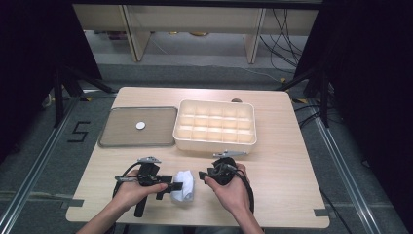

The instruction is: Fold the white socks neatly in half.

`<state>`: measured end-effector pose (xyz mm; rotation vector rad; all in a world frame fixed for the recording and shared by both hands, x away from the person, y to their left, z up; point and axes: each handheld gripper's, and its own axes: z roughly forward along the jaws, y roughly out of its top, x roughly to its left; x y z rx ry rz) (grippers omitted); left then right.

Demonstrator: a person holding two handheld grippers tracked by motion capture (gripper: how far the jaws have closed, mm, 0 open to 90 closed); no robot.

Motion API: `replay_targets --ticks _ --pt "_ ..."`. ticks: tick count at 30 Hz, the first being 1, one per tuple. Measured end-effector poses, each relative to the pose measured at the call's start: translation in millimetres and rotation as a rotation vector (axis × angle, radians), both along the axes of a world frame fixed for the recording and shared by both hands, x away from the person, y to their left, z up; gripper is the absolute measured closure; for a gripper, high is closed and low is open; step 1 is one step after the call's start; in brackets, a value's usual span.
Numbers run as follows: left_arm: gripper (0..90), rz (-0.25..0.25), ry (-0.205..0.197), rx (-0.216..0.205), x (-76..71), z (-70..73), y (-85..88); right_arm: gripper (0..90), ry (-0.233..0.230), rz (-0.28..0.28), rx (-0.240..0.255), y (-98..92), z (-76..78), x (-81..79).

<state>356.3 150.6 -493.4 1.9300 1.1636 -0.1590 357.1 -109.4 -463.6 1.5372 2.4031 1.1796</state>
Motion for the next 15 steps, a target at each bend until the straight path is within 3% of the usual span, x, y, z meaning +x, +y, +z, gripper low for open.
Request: replay_targets --ticks 3,8,9,15 --pt "34.2 -0.009 0.017 0.005 3.0 -2.9 -3.0 59.1 0.027 -0.022 0.001 -1.9 -0.8 -2.0" --pt "34.3 -0.012 0.024 0.013 3.8 -5.0 -5.5 63.8 0.048 0.041 0.060 3.3 -0.8 -7.6" --pt "34.4 -0.012 0.024 0.014 3.7 -5.6 -5.9 64.8 0.071 0.033 0.061 5.7 -0.5 -9.3" --pt "34.9 -0.014 0.023 0.034 3.0 -7.7 -7.5 70.7 0.102 0.088 0.036 16.4 -11.9 -8.5"
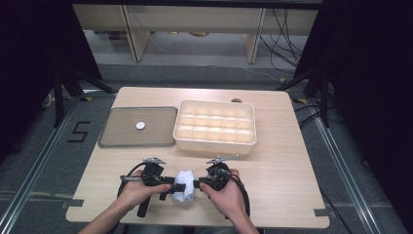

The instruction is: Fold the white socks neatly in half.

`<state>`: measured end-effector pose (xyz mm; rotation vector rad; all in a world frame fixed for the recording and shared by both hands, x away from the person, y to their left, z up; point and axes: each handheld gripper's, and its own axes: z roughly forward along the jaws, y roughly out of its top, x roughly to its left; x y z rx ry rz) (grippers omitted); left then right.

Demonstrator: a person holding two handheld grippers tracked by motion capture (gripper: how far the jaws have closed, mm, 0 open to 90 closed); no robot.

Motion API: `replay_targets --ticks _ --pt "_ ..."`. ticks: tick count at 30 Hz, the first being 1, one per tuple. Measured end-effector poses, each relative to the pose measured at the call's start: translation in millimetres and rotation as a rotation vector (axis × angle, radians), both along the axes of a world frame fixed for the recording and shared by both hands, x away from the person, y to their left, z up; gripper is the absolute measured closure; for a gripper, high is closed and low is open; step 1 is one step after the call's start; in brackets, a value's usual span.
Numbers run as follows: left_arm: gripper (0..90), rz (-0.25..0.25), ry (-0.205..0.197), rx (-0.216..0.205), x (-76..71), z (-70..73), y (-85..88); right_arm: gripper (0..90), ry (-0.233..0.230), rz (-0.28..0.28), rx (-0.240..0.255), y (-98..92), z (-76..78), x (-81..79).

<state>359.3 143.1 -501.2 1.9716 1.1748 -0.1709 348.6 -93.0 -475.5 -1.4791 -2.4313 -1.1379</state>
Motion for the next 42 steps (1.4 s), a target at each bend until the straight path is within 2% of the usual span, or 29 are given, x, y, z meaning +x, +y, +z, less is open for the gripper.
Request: replay_targets --ticks 1,2,3,4,5,7,8,9,11,12,15,17,23,24,27,29,32,36,40,41,42 --pt "34.9 0.000 0.001 0.001 0.2 -0.4 -0.1 71.4 0.006 -0.012 -0.013 2.1 -1.7 -0.5" --pt "34.9 0.004 0.011 0.008 0.3 -0.4 -0.5 71.6 -0.010 -0.016 -0.025 2.0 -3.8 0.5" --pt "34.8 0.002 0.012 0.006 0.9 -1.2 -0.4 72.1 0.000 -0.007 -0.035 1.8 -4.5 0.9" --pt "34.7 -0.001 0.015 0.009 1.2 -1.6 -0.6 72.2 -0.002 -0.015 -0.035 3.0 -6.0 0.9" --pt "34.7 -0.004 0.015 0.009 1.5 -2.2 -0.9 72.4 0.006 0.004 -0.040 2.6 -7.0 2.0" --pt "34.7 -0.001 0.019 0.012 1.8 -2.8 -1.6 72.4 -0.012 0.005 -0.040 3.6 -8.7 1.9" --pt "34.6 0.001 0.024 0.009 1.9 -3.4 -2.0 72.4 0.022 -0.008 -0.047 4.9 -7.8 1.1" --pt "34.5 -0.002 0.024 0.009 2.5 -4.0 -1.9 72.4 0.003 -0.001 -0.059 4.3 -8.7 2.3" --pt "34.5 -0.005 0.029 0.004 3.4 -5.1 -2.0 72.5 -0.007 -0.005 -0.058 5.5 -8.8 2.2" --pt "34.5 -0.011 0.036 -0.016 4.2 -6.3 -2.1 72.7 -0.019 0.008 -0.055 5.6 -9.2 2.8" --pt "34.6 -0.001 0.037 0.002 4.1 -6.2 -2.8 73.1 -0.019 0.009 -0.060 7.5 -10.1 3.2" --pt "34.9 -0.001 0.042 -0.001 4.6 -6.3 -3.0 73.5 -0.010 0.018 -0.066 7.2 -10.4 3.9" --pt "36.0 -0.004 0.049 -0.005 6.2 -6.5 -4.1 74.6 -0.022 0.011 -0.082 9.2 -12.1 3.8" --pt "36.3 -0.008 0.053 -0.012 6.8 -6.9 -4.1 74.7 -0.009 0.020 -0.085 9.0 -11.7 4.3" --pt "37.8 0.002 0.069 -0.031 8.1 -7.7 -4.8 75.2 -0.020 0.015 -0.081 9.8 -12.1 3.1" --pt "39.7 -0.003 0.077 -0.036 9.2 -8.1 -4.6 75.7 -0.029 0.021 -0.086 10.0 -12.7 3.0" --pt "43.1 -0.003 0.093 -0.061 9.5 -9.4 -5.7 76.1 -0.011 0.007 -0.089 11.3 -12.9 2.1" --pt "47.7 -0.008 0.105 -0.061 10.1 -8.5 -5.2 76.3 -0.021 0.011 -0.095 10.7 -13.6 2.5" --pt "53.9 -0.027 0.092 -0.057 11.2 -7.4 -4.1 76.6 -0.025 0.015 -0.100 11.6 -13.5 2.4" --pt "56.2 -0.026 0.081 -0.076 11.9 -8.4 -4.2 76.6 -0.013 0.015 -0.121 10.8 -13.7 3.5" --pt "57.9 -0.021 0.088 -0.082 11.5 -8.0 -4.5 76.6 -0.011 0.029 -0.106 11.3 -13.3 3.2"
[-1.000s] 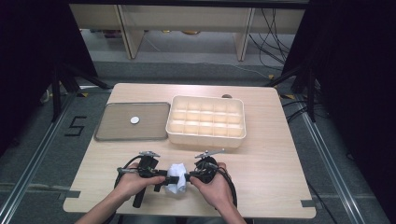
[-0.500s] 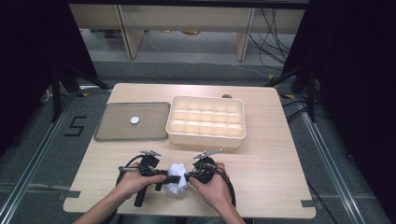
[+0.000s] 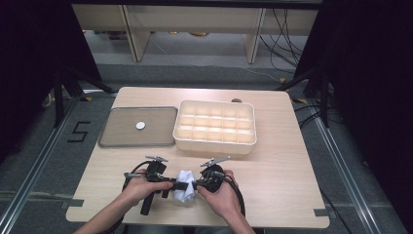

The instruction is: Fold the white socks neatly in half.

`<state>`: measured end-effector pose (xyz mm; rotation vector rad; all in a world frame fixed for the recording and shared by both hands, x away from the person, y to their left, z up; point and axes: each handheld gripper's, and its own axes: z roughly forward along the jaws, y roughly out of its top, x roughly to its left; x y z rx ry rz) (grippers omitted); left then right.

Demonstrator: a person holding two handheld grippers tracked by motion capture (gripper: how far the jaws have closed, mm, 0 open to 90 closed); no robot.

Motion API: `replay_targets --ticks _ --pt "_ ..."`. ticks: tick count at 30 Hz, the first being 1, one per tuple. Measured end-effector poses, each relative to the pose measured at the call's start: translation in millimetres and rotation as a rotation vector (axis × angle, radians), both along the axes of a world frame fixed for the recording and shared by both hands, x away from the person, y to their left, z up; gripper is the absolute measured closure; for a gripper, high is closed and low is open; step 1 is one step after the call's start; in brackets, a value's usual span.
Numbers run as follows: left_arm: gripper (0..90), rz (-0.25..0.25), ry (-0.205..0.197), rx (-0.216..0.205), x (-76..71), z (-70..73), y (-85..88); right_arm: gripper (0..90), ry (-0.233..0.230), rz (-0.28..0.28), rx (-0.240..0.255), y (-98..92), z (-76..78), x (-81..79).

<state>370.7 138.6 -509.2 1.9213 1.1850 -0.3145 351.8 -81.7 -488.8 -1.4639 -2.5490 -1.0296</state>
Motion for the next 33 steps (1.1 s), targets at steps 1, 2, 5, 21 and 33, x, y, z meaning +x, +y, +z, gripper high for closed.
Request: replay_targets --ticks 1,2,5,21,33 --pt "59.5 0.007 0.007 -0.006 -0.6 0.3 -0.4 76.6 -0.016 0.013 0.013 0.0 -0.7 0.4" --pt "61.1 0.003 0.001 -0.006 -0.3 0.2 -0.1 76.5 -0.007 0.006 0.009 0.1 -0.4 -0.1" --pt "64.9 -0.010 -0.015 -0.005 -0.3 0.5 0.1 76.4 -0.003 0.005 0.022 0.7 -0.1 -1.3" --pt "68.4 -0.049 -0.096 -0.018 -4.5 7.4 5.5 68.1 -0.053 -0.009 0.069 -13.3 8.8 -5.5" --pt "70.3 -0.040 -0.223 -0.024 -4.9 20.3 11.3 63.7 -0.105 -0.128 0.063 -57.3 12.0 -9.8"
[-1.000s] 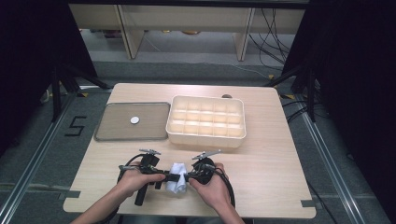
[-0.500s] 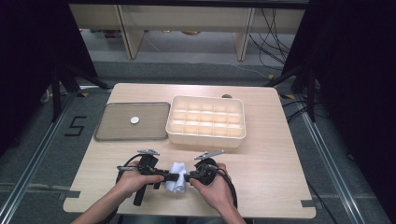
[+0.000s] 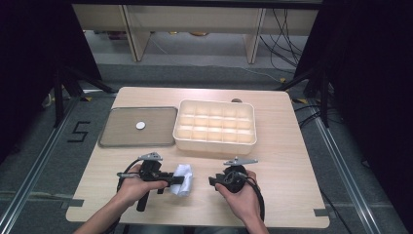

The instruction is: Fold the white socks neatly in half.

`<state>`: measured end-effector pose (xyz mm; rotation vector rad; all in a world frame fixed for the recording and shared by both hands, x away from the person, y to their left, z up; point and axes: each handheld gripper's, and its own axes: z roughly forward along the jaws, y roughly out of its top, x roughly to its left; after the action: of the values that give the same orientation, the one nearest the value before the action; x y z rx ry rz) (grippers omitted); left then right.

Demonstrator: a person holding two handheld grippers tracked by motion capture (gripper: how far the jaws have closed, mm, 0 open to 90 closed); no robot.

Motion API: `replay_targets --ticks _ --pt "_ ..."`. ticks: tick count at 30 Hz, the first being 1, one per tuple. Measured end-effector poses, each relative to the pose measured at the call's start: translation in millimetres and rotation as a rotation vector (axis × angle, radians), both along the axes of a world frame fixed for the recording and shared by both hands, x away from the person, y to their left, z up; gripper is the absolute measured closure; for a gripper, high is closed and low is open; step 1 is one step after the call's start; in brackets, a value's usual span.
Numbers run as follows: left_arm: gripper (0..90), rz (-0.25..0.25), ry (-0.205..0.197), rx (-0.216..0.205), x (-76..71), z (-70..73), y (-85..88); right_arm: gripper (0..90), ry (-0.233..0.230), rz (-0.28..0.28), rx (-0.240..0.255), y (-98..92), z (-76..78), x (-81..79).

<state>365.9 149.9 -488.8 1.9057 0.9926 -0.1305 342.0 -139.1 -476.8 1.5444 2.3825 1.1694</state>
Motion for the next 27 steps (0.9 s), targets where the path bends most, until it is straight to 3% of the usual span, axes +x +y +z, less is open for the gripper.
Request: replay_targets --ticks 4,6,8,13,17,18,22,27 --pt "70.5 0.014 -0.037 0.003 0.3 3.9 0.7 63.6 -0.029 -0.012 0.011 -12.4 -4.2 0.9" --pt "70.5 0.012 -0.057 0.000 1.5 4.9 1.4 63.5 -0.015 -0.032 0.007 -17.4 -4.6 0.0" --pt "70.6 0.019 -0.078 0.011 1.8 6.6 1.8 63.5 -0.046 -0.038 0.020 -21.3 -6.8 0.7" --pt "70.5 0.017 -0.126 -0.005 3.4 10.5 2.9 63.0 -0.068 -0.053 0.021 -29.7 -8.0 -0.8" --pt "70.5 0.041 -0.177 -0.005 5.3 15.2 3.2 62.3 -0.048 -0.087 0.022 -32.0 -8.2 -3.3" --pt "70.5 0.042 -0.187 -0.010 6.1 15.8 3.1 62.1 -0.065 -0.078 0.007 -34.2 -9.8 -2.1" --pt "70.5 0.060 -0.214 0.011 7.7 21.2 3.5 61.9 -0.062 -0.073 0.026 -35.4 -11.1 -3.6" --pt "70.5 0.082 -0.243 0.008 10.8 25.7 2.8 61.4 -0.055 -0.079 0.020 -35.7 -12.3 -3.8"
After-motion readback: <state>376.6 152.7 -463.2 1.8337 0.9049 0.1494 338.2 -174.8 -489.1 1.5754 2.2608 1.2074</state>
